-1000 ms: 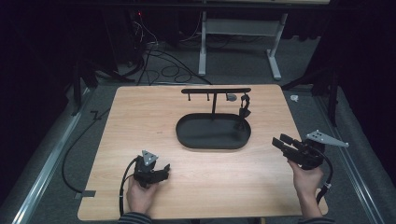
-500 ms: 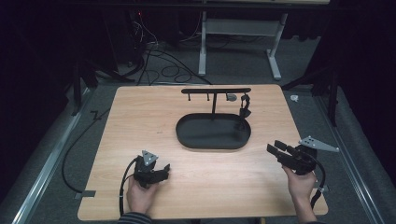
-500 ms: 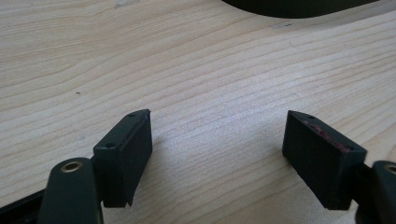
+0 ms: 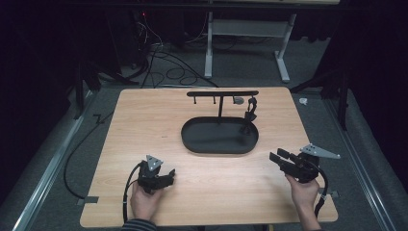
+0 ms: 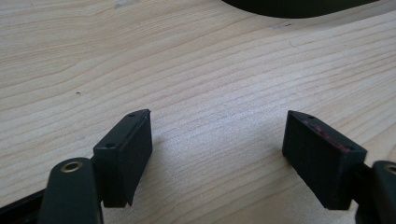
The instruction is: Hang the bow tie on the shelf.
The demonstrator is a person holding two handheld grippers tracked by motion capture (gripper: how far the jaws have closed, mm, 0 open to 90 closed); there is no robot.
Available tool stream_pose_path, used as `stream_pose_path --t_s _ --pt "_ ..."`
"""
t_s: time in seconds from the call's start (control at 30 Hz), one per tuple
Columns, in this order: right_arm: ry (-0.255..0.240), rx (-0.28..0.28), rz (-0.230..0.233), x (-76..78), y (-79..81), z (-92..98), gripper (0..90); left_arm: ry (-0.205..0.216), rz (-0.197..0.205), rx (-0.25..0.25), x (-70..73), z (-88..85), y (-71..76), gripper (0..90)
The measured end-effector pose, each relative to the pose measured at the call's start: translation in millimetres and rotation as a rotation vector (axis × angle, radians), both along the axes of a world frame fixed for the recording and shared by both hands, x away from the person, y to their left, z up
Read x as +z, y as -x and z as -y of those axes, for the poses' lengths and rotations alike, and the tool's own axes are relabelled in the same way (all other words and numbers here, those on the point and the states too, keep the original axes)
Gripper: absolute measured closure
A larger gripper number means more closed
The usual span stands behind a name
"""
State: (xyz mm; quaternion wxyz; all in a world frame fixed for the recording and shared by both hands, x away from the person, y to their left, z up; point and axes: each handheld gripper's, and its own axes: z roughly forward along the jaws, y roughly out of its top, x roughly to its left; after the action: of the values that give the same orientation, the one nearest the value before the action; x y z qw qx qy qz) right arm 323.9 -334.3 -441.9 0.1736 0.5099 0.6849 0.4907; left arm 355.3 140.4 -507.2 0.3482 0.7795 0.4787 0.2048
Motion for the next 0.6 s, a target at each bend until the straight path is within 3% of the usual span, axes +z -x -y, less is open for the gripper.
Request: stream_pose_path --t_s 0.6 --pt "0.053 0.011 -0.056 -22.8 -6.3 -15.9 55.2 0.0 0.0 0.0 0.0 0.0 0.0 24.6"
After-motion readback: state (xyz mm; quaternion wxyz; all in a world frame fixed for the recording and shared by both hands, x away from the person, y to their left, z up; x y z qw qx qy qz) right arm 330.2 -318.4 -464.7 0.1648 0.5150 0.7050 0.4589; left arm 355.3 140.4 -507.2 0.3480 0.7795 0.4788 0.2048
